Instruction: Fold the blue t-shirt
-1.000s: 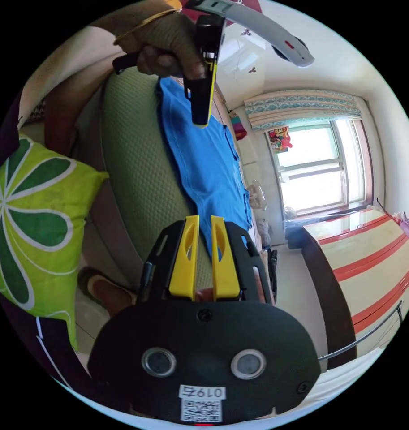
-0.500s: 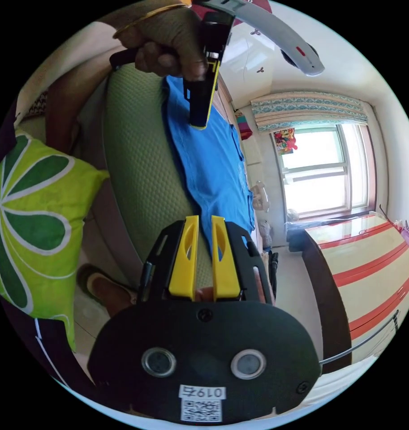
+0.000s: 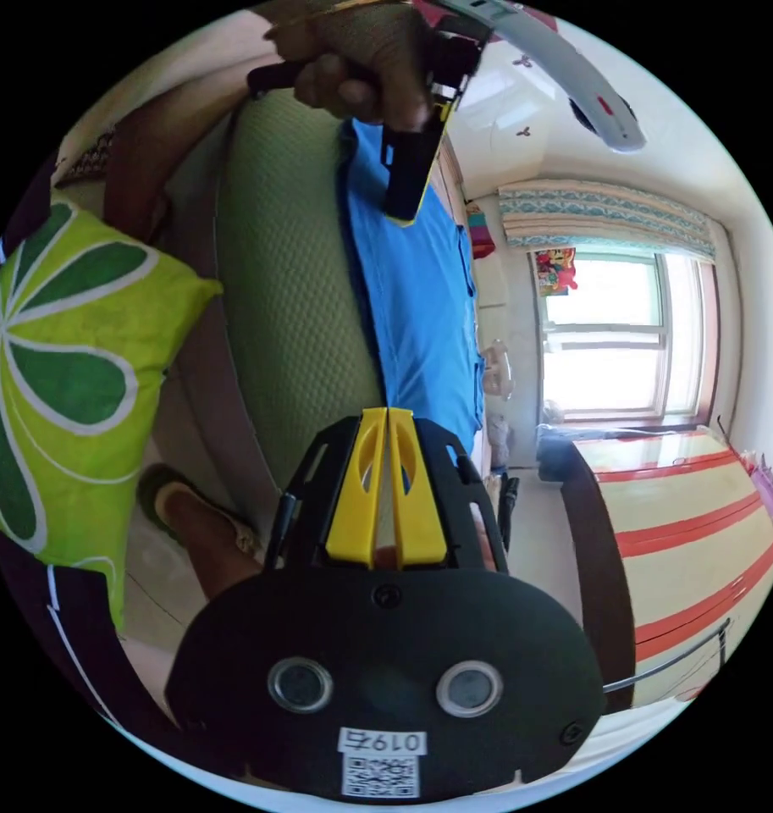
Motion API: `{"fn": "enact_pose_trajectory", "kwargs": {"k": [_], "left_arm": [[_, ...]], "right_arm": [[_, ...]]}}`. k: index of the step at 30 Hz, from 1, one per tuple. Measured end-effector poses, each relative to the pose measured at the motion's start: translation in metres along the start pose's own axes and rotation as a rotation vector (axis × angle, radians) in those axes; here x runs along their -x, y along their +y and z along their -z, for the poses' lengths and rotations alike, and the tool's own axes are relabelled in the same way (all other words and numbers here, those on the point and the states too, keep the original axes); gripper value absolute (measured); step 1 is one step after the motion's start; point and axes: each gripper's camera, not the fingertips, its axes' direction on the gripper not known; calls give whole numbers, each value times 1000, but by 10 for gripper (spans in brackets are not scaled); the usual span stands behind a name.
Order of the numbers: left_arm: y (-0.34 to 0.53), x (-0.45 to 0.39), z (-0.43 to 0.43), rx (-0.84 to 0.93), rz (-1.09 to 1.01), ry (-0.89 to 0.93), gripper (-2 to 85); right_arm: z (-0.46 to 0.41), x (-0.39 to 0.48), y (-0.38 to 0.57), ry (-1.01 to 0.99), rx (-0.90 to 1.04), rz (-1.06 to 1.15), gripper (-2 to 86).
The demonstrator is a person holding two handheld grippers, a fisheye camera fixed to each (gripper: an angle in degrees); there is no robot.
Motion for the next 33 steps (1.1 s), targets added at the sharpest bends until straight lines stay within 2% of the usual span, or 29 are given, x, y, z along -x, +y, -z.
{"fn": "enact_pose_trajectory", "kwargs": {"k": [6,11,16,20,27,30,33], "left_arm": [[-2,-2,2,-4,-3,-5,12],[-5,-5,4,-4,-7,-7,12],[-8,-11,5,-3,-20,-19,12],[-9,-17,7,-6,-27,-25,11],[-13,-23,9,6,-32,-15,11],[-15,-29,11,8,-43,-25,9],[-17,-36,17,13,-62,-43,8]], "right_arm": [[8,-8,3,18,-34,-18,3],[3,-15,17,54,18,18,64],[-2,-19,15,76,40,30,55],[-3,-26,13,104,63,6,-2],[10,-33,20,0,62,73,-8],[9,-22,19,67,61,137,-5],[19,-33,17,41,36,100,11]]}}
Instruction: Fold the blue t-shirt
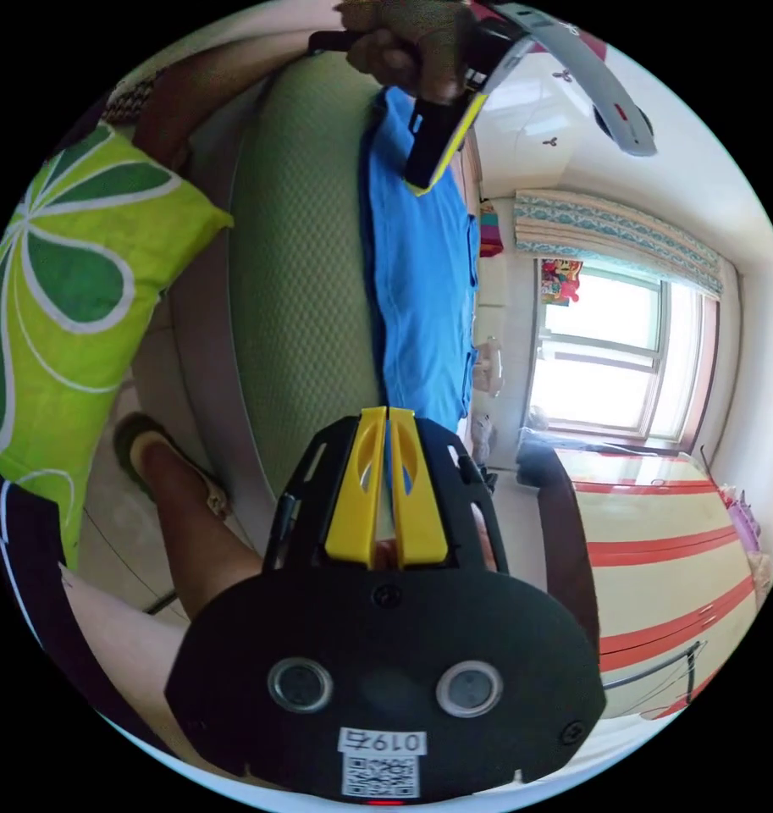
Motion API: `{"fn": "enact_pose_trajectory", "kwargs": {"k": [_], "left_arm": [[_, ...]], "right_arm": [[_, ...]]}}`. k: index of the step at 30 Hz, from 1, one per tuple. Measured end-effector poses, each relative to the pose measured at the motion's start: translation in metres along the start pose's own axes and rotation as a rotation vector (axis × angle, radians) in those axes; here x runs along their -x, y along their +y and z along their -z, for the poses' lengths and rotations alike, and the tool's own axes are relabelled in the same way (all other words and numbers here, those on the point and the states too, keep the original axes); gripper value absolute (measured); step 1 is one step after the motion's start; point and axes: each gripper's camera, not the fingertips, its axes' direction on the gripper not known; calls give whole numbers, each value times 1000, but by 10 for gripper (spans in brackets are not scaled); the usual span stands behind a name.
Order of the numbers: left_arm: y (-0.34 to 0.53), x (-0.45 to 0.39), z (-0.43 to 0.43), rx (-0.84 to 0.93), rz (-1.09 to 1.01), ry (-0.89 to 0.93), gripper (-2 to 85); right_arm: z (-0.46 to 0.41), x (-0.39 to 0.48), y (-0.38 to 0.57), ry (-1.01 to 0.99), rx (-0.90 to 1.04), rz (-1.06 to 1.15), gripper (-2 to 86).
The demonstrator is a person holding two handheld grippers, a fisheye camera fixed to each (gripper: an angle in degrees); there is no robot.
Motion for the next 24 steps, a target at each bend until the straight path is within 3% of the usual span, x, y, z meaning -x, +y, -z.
{"fn": "enact_pose_trajectory", "kwargs": {"k": [4,10,19,24], "left_arm": [[6,-2,30,-41,-38,41,7],[30,-13,50,-16,-259,99,8],[43,-53,29,64,-422,47,9],[42,-63,28,64,-399,6,11]], "right_arm": [[-1,-19,12,31,40,-6,56],[-15,-32,38,29,101,66,76],[-8,-45,34,49,123,75,41],[3,-61,34,70,132,78,-6]]}}
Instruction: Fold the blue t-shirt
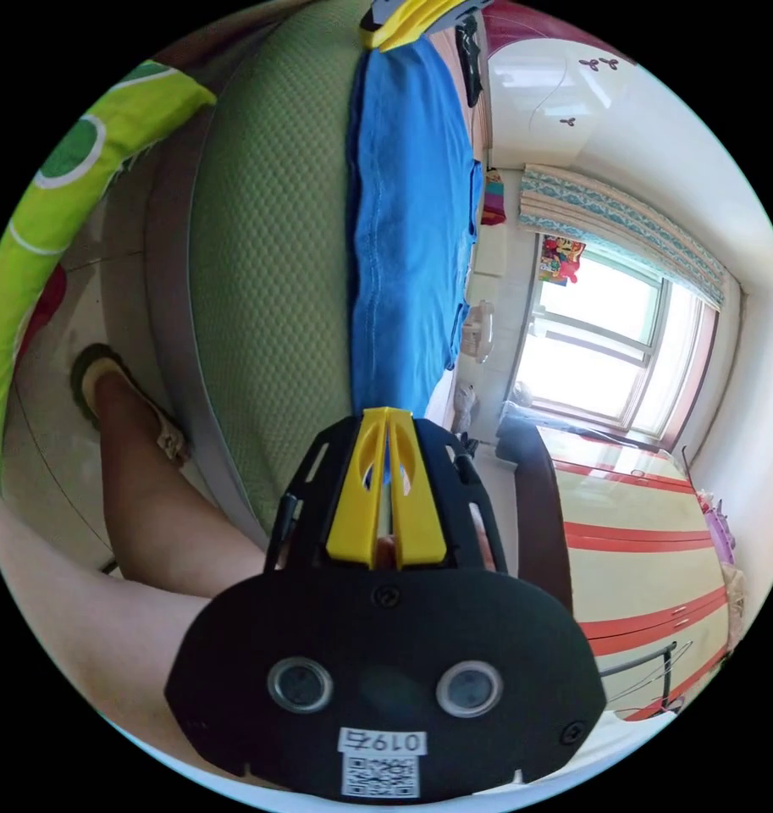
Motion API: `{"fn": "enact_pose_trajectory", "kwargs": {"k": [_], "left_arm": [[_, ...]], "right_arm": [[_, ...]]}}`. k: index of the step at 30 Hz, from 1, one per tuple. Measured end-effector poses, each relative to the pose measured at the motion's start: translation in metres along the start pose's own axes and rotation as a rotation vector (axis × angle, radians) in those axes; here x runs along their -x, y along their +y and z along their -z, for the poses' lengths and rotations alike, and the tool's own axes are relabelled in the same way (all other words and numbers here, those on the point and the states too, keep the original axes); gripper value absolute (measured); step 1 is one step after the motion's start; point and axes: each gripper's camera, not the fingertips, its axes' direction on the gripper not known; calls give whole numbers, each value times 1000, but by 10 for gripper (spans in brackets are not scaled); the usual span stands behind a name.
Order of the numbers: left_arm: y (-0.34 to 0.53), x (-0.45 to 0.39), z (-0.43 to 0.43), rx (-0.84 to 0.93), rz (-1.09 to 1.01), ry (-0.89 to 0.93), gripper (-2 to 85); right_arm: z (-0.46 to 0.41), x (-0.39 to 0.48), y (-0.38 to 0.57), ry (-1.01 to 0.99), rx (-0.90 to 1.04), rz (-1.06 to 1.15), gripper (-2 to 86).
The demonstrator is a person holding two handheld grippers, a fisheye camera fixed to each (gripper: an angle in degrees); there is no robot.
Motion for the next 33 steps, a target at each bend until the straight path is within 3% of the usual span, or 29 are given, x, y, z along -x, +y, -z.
{"fn": "enact_pose_trajectory", "kwargs": {"k": [9,14,20,33], "left_arm": [[-4,-16,-3,16,-24,-21,8],[-2,-21,-2,10,-17,-17,7],[2,-21,-1,6,2,3,6],[7,-29,-5,9,-7,19,6]], "right_arm": [[23,-24,19,-37,12,36,4],[23,-44,23,-72,62,58,96],[24,-66,29,15,50,85,1],[46,-118,68,-66,45,170,-9]]}}
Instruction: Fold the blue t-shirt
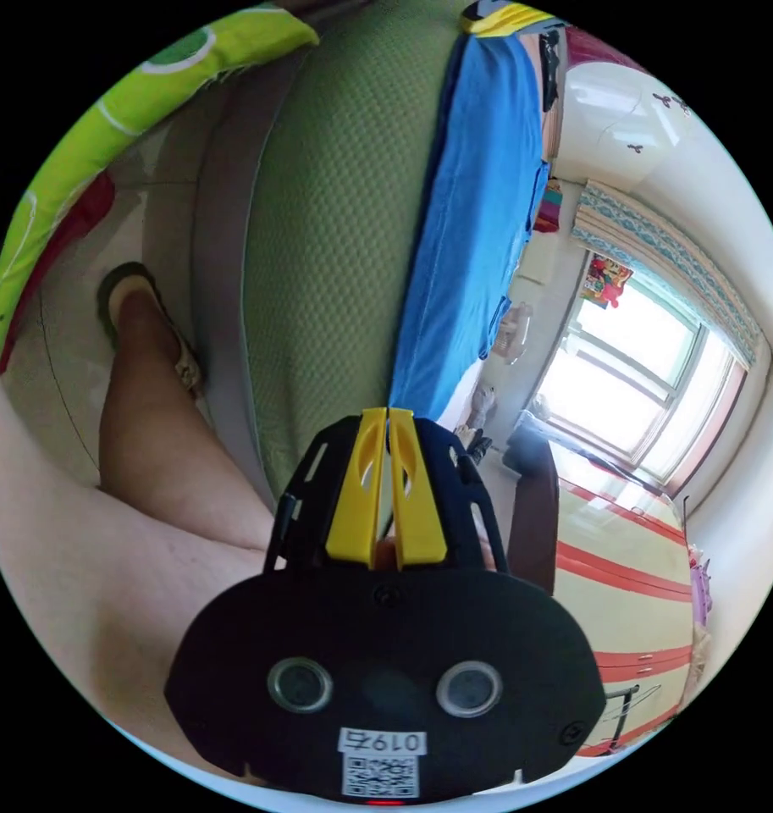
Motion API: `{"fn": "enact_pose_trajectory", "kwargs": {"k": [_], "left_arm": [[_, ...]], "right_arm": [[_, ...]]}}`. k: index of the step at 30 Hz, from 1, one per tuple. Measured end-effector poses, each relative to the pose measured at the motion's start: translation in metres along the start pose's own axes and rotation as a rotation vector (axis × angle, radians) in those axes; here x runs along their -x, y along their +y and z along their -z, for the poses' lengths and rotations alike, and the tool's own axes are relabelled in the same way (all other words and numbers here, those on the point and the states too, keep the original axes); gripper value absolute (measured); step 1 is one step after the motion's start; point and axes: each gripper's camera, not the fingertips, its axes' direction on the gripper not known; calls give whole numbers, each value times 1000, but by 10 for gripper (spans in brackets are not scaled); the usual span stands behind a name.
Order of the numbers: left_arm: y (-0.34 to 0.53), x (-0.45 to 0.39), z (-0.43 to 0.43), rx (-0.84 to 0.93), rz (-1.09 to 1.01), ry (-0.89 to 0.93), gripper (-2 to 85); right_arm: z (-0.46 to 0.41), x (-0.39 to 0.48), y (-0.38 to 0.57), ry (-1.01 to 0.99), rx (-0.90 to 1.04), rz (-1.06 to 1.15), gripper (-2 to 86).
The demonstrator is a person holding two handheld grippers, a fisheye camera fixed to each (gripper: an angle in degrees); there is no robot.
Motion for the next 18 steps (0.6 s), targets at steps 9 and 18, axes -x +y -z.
{"fn": "enact_pose_trajectory", "kwargs": {"k": [9,18], "left_arm": [[4,-10,-2,0,-1,-4,5],[4,-26,-4,10,-29,-38,6]], "right_arm": [[5,-62,52,-75,-30,-99,37],[-66,-227,159,-544,-10,-904,68]]}}
